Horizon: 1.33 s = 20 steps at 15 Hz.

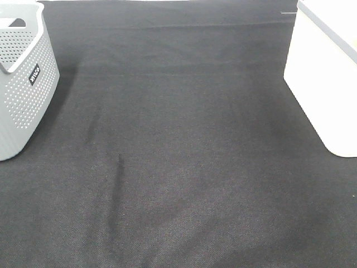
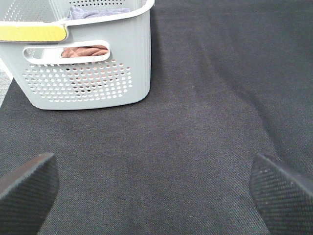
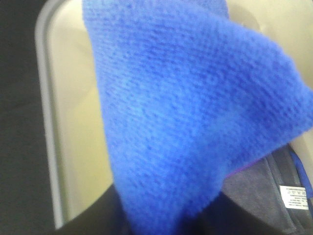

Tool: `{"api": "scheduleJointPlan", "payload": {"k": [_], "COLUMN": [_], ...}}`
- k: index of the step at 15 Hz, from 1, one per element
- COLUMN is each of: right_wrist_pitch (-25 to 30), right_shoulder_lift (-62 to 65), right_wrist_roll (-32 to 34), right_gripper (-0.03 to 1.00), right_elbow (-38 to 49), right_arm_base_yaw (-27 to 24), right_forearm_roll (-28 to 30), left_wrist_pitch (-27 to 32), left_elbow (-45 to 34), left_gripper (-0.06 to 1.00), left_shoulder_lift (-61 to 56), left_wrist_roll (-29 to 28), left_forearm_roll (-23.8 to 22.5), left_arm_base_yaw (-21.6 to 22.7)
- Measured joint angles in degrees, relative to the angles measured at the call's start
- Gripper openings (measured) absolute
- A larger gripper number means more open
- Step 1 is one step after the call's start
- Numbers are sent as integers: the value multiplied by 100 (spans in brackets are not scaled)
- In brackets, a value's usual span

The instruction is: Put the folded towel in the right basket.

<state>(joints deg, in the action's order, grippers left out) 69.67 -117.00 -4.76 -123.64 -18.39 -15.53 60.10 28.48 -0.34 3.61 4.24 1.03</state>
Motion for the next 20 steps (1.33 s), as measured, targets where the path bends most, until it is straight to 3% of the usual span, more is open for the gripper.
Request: {"api": "scheduleJointPlan", "payload": {"k": [2, 3, 5, 6, 7, 10, 12, 15, 16, 20], "right_wrist_pitch": [0, 6, 11, 11, 11, 6, 0, -29, -34, -252], "right_shoulder_lift": [-138, -264, -367, -372, -372, -315, -23, 710, 1094, 3965], "right_wrist_roll": [29, 80, 92, 92, 92, 155, 264, 321, 418, 688], "right_gripper": [23, 30, 74, 87, 92, 96, 96, 96, 96, 96], "right_elbow": [0, 0, 0, 0, 0, 0, 0, 430, 877, 4377], "right_arm_base_yaw": [0, 0, 6, 34, 92, 533, 1220, 1891, 2023, 2143], "right_forearm_roll": [63, 97, 241, 338, 401, 762, 1134, 1226, 1226, 1249], "left_wrist_pitch": [0, 0, 0, 0, 0, 0, 0, 0, 0, 0], "left_elbow": [0, 0, 0, 0, 0, 0, 0, 0, 0, 0], "left_gripper": [99, 99, 99, 99, 99, 99, 99, 99, 99, 99], "left_shoulder_lift": [0, 0, 0, 0, 0, 0, 0, 0, 0, 0], "left_wrist_roll": [0, 0, 0, 0, 0, 0, 0, 0, 0, 0], "left_forearm_roll": [0, 0, 0, 0, 0, 0, 0, 0, 0, 0], "left_arm_base_yaw": [0, 0, 0, 0, 0, 0, 0, 0, 0, 0]}}
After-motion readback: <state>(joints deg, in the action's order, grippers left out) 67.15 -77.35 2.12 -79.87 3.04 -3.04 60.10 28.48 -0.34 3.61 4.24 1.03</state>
